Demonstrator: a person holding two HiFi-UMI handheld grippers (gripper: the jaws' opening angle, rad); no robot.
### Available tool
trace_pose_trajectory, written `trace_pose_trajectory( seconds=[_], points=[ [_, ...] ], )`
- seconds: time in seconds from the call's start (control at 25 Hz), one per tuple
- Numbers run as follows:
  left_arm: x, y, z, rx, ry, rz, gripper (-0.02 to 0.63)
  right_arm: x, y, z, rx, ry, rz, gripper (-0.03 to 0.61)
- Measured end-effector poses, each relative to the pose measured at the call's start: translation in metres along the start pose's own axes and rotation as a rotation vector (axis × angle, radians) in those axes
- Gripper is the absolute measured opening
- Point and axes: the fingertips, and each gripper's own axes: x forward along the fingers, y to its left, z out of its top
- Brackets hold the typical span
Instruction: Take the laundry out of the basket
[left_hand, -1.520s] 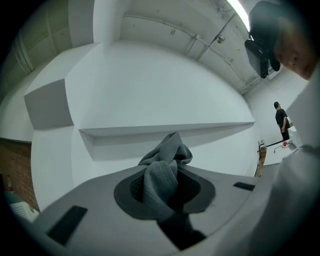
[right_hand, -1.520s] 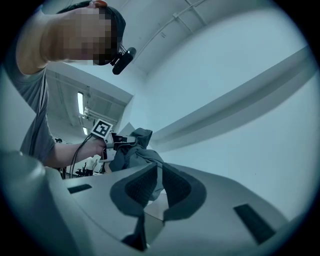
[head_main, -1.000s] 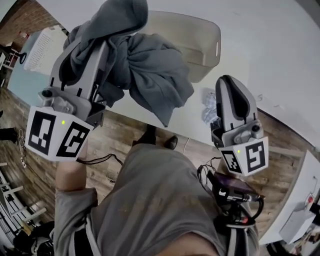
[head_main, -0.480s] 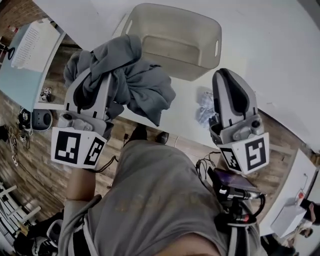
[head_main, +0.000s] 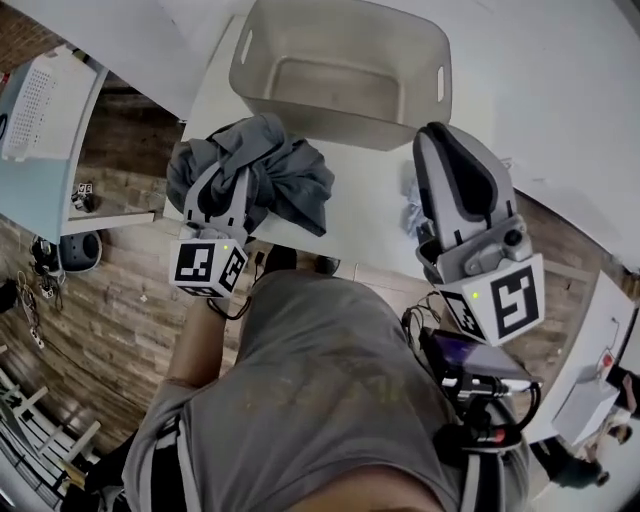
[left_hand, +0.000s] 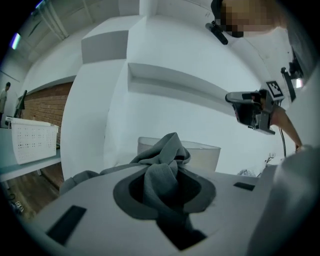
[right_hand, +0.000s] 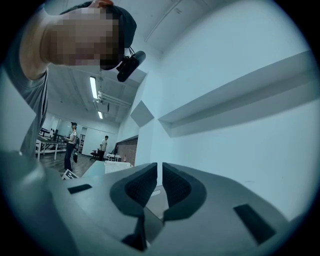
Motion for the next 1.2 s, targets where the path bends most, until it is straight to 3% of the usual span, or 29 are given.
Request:
trace_pose_trajectory(
  seconds=[0.12,0.4,0.56,0.84,1.2],
  points=[
    [0.011,0.008,-0.02,0.014,0.019,0.002,0.081,0.007,0.001,-0.003,-0.007,0.025,-0.008,0.037],
    [0.033,0.024,-0.03,-0.005,0.03,0.012,0.104,0.02,-0.001,-0.003,-0.015,0.046,-0.019,0.037],
    [0.038,0.023,-0.03,-0.016,0.051,0.007,0.162,0.024,-0.001,-0.002,-0.011,0.049,-0.023,0.037],
    [0.02,0.026,-0.024,-0.03,0.076,0.065,0.215,0.026,0.0,0.002,0.022,0.017,-0.018,0.037],
    [-0.007,0.025,-0.008,-0.028,0.088,0.083,0.224,0.03,0.007,0.005,0.059,-0.037,0.015,0.037]
  ],
)
